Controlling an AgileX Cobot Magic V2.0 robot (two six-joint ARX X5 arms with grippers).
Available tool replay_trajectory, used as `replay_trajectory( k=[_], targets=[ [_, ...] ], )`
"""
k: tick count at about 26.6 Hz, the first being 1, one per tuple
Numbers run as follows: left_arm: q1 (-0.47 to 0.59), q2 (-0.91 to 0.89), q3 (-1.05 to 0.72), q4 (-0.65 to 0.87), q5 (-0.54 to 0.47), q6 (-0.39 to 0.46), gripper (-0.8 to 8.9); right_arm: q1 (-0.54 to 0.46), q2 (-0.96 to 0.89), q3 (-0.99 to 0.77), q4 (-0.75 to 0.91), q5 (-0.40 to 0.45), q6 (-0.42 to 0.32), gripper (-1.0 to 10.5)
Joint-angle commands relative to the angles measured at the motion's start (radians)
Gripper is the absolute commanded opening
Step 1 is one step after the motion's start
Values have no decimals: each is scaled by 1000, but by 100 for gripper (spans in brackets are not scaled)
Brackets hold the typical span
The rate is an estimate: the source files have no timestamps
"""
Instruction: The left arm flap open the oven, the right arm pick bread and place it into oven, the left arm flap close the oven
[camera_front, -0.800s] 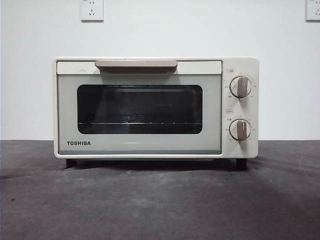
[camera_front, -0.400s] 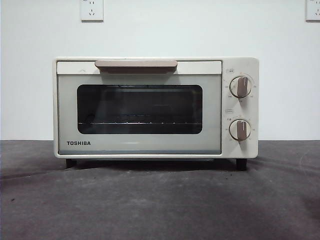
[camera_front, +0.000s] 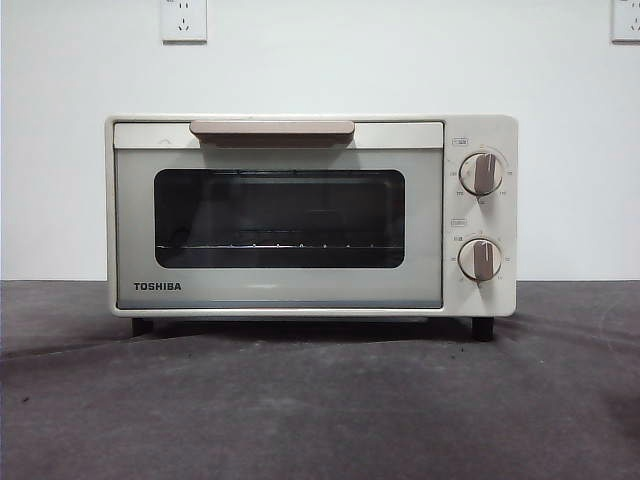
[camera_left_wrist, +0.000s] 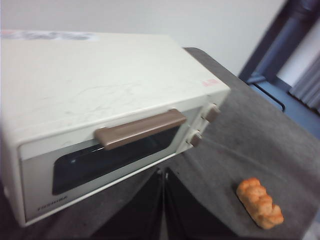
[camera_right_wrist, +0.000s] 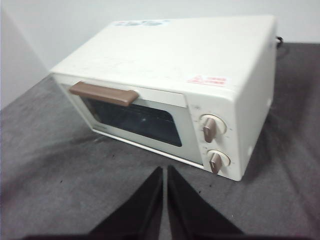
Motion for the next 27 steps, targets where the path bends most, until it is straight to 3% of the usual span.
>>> replay_trajectory(
  k=[1,5,8,11,14,16,21,27],
  targets=[
    [-16,2,20,14,6,49,10,10,0,18,4,-5,-37,11],
    [-24,2,19,13,6,48,14,10,1,18,4,-15,-12,12],
    [-24,2,19,14,6,48,79,10,1,18,4,-14,-5,14],
    [-24,2,19,15,6,48,223,10,3,18,4,-11,-6,104],
    [-24,3,20,23,6,48,419,10,3,18,4,-8,-5,263],
    [-24,8,20,28,6,48,501,10,3,18,4,2,-5,352],
    [-24,22,19,27,6,48,535,10,3,18,4,1,36,519],
    [-24,37,20,21,6,48,532,10,4,18,-14,-3,70,530]
  ],
)
